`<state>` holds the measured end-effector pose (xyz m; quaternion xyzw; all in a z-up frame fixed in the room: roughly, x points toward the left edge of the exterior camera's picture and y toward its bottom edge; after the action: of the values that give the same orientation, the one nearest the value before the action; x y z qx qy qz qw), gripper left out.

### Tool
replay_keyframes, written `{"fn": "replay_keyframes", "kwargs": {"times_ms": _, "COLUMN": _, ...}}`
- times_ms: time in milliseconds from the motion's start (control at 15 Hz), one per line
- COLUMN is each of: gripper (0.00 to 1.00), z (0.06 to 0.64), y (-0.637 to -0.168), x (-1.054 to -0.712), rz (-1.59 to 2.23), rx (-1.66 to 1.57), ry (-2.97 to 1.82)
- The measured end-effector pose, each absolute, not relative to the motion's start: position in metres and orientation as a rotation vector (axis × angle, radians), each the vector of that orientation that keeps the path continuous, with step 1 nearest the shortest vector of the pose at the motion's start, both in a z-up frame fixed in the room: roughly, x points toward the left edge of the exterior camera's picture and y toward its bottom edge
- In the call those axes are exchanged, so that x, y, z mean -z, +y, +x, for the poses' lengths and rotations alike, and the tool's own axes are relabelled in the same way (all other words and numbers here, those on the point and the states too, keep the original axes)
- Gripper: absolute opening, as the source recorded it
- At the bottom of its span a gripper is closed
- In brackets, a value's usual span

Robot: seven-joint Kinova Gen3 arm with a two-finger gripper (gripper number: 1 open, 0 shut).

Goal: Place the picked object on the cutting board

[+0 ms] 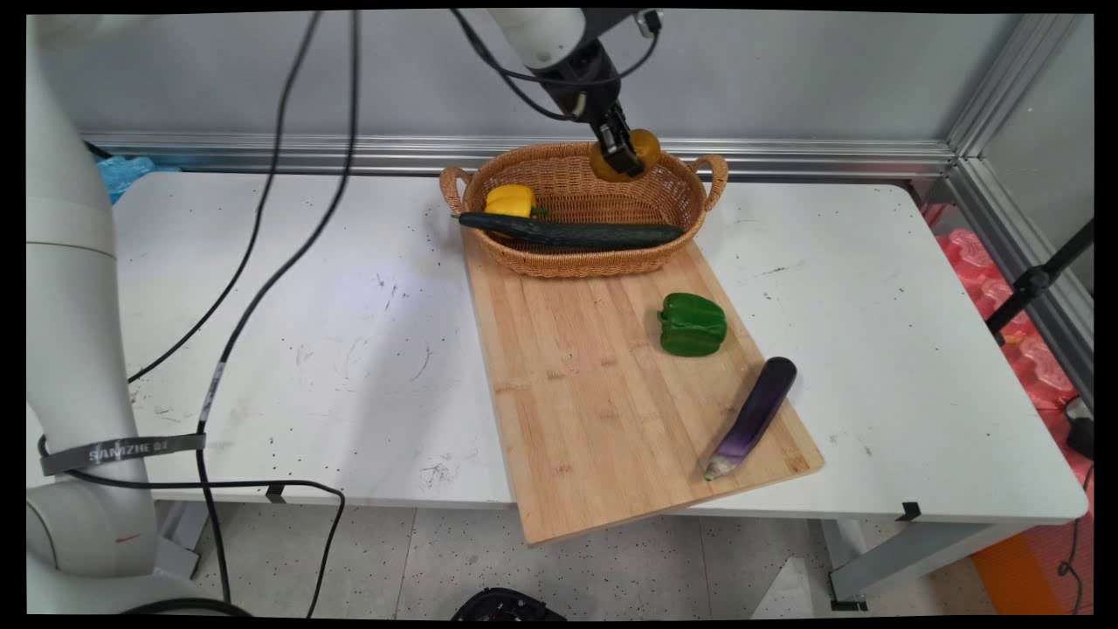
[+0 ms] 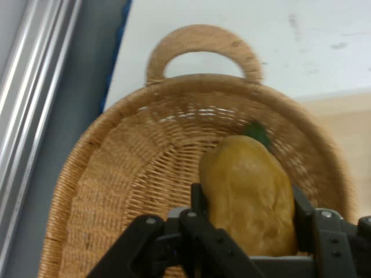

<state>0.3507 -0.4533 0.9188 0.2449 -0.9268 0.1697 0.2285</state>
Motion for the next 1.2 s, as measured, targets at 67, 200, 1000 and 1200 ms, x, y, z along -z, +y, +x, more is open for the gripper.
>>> {"fn": "replay_keyframes", "kwargs": {"times_ms": 67, "gripper": 0.0, "z": 0.354, "y": -0.442, "x": -0.925, "rz": 0.638, "rx": -0.457, "ry": -2.554}}
{"fn": "replay_keyframes", "kwargs": {"times_ms": 200, "gripper": 0.0, "z": 0.359, "y": -0.427, "x": -0.933, "rz": 0.587, "rx": -0.438, "ry": -2.558}}
{"fn": "replay_keyframes", "kwargs": {"times_ms": 1000, "gripper": 0.0, "z": 0.382, "y": -0.347, "x": -0.905, "rz": 0.293, "rx": -0.258, "ry": -2.642}}
{"fn": "replay_keyframes", "kwargs": {"times_ms": 1200, "gripper": 0.0, "z": 0.377, "y": -0.344, "x": -0.885, "rz": 0.272, "rx": -0.231, "ry": -2.651}}
